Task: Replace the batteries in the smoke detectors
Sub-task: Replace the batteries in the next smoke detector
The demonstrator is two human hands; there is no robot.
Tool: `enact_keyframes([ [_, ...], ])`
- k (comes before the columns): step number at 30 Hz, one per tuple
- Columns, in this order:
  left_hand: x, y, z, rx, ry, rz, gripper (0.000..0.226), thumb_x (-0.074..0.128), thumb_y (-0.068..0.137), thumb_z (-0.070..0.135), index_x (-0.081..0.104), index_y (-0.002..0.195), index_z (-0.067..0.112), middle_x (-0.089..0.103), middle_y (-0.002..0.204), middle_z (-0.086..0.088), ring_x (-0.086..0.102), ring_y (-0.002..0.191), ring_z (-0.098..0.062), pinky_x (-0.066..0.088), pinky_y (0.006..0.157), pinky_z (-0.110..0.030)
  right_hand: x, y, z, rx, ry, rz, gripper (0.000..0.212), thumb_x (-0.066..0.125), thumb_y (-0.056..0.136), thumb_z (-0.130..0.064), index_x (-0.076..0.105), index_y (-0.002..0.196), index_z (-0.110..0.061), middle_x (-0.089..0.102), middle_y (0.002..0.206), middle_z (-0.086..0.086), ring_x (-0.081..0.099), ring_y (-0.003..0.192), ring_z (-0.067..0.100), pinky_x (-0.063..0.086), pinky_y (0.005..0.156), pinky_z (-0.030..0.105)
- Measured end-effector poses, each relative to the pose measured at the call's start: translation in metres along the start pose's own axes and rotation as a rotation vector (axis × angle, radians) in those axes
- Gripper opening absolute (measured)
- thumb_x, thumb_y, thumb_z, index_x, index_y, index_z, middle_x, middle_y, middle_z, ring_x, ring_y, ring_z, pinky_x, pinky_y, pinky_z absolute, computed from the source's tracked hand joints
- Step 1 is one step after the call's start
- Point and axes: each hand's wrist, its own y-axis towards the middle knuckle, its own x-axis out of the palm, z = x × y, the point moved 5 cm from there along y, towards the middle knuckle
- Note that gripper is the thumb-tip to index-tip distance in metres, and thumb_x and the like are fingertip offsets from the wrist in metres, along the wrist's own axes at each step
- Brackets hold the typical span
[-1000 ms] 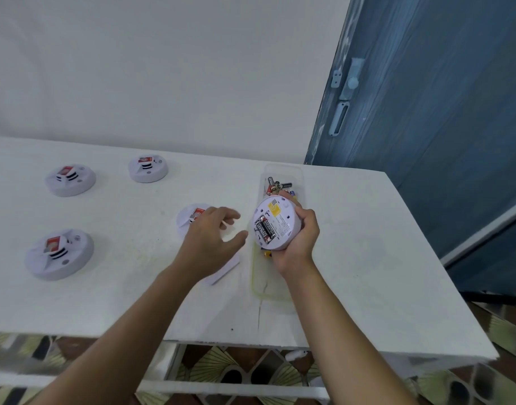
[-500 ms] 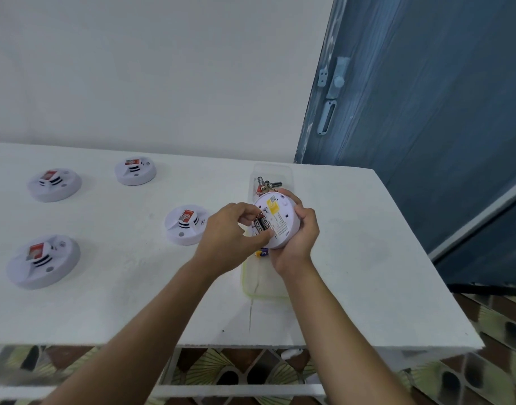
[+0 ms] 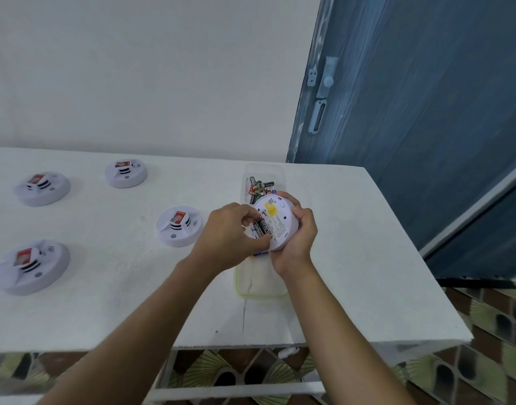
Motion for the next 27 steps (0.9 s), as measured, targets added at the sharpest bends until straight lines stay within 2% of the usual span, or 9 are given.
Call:
enact_keyframes([
  [5,0.000,-0.002,0.010,0.017,0.082,-0.014,0.048,0.074,0.068,0.041,0.073,0.107,0.011,0.073,0.096,-0.004,0.067,0.087,-0.017,0.052,0.081,-0.031,0.002,0.001,0.000,0.034,-0.039,0.019,0.044,0.048,0.070,-0.033,0.064,0.106,-0.014,0.066,0.103,0.015,0.060,0.092,0.033,0.052,0.068,0.034],
  [12,0.004,0.003,-0.001,-0.072,-0.045,-0.009,0.038,0.082,0.064,0.031,0.070,0.098,0.018,0.069,0.088,0.007,0.061,0.078,-0.005,0.046,0.069,-0.010,0.003,0.002,0.000,0.032,-0.031,0.027,0.043,0.048,0.069,-0.032,0.065,0.103,-0.013,0.065,0.099,0.014,0.061,0.088,0.030,0.052,0.066,0.031],
  [16,0.007,0.007,-0.010,-0.110,-0.187,-0.040,0.034,0.084,0.065,0.028,0.066,0.093,0.022,0.064,0.086,0.008,0.057,0.075,-0.003,0.050,0.070,-0.013,0.004,0.002,-0.002,0.022,-0.023,0.020,0.043,0.048,0.069,-0.032,0.064,0.104,-0.012,0.066,0.094,0.013,0.063,0.083,0.029,0.052,0.065,0.031],
  [20,0.011,0.010,-0.017,-0.119,-0.222,-0.070,0.035,0.084,0.064,0.029,0.062,0.091,0.025,0.063,0.086,0.006,0.055,0.073,-0.006,0.051,0.069,-0.020,0.005,0.001,-0.001,0.029,-0.026,0.014,0.041,0.048,0.069,-0.033,0.065,0.101,-0.014,0.067,0.090,0.011,0.064,0.079,0.027,0.053,0.064,0.030],
  [27,0.017,0.010,-0.022,-0.122,-0.235,-0.085,0.035,0.084,0.064,0.030,0.061,0.091,0.024,0.061,0.085,0.006,0.052,0.071,-0.006,0.047,0.065,-0.016,0.002,0.001,0.002,0.029,-0.019,0.025,0.038,0.048,0.069,-0.032,0.069,0.096,-0.016,0.067,0.091,0.011,0.063,0.083,0.029,0.051,0.069,0.033],
])
